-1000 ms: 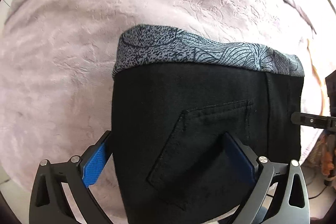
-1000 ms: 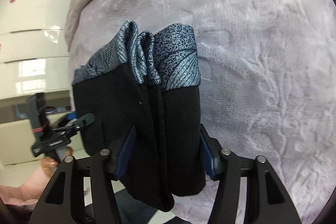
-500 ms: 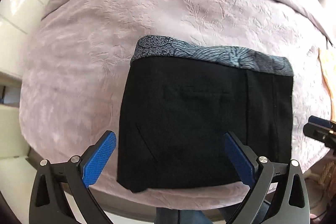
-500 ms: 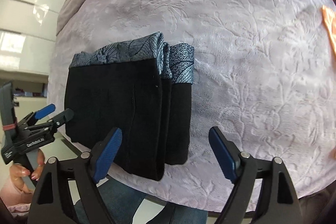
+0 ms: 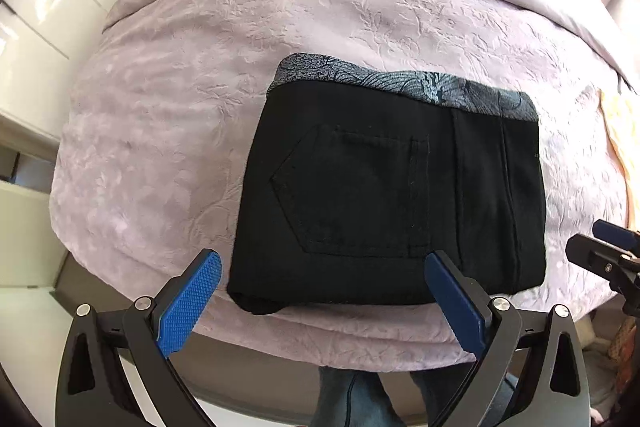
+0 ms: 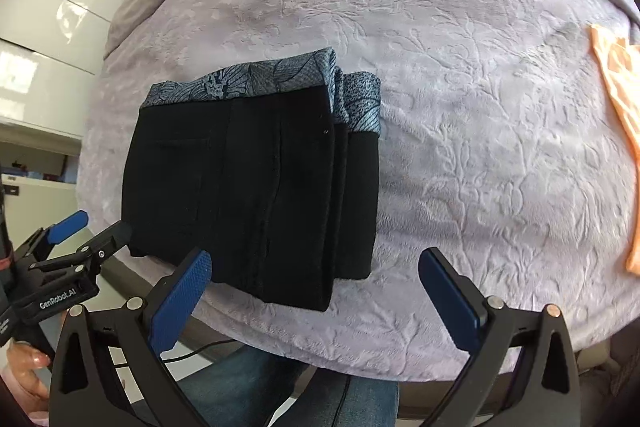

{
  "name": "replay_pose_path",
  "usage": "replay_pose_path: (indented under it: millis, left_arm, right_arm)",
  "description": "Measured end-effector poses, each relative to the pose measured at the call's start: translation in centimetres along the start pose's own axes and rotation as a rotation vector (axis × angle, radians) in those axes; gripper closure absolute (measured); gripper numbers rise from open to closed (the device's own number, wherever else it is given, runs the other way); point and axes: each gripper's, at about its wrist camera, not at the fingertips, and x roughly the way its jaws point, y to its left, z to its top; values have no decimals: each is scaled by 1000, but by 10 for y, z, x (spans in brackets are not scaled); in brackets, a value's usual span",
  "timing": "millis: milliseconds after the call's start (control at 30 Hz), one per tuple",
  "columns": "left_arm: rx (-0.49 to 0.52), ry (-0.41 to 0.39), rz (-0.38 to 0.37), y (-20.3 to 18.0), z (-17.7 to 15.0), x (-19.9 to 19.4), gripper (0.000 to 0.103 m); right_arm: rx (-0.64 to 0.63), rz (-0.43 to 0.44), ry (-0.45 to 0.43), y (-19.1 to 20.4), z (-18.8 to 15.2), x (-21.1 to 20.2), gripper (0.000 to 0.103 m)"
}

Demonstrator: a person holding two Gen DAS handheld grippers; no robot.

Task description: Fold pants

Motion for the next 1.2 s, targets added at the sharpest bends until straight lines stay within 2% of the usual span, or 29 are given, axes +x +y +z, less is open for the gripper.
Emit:
replay_pose_path:
  millis: [400,633,867,1000,1200]
  left_arm:
    - [97,16,-31,19,-19,10,1]
    - [97,6,-25,26,-19,8,1]
    - [98,-9,-27,26,-21,7,1]
    - [107,-30,6,23,-22,4,1]
    - [106,-20,-8,20,-24,3,1]
  right_arm:
    - [106,-58,-42,40,-33,0,0]
    - [85,-104,-33,60,-39,0,0]
    - [65,-158,-35,64,-42,-3,0]
    - [57,-179,-36,65,-43,-5,0]
    - [64,-194,-41,67,-43,-5,0]
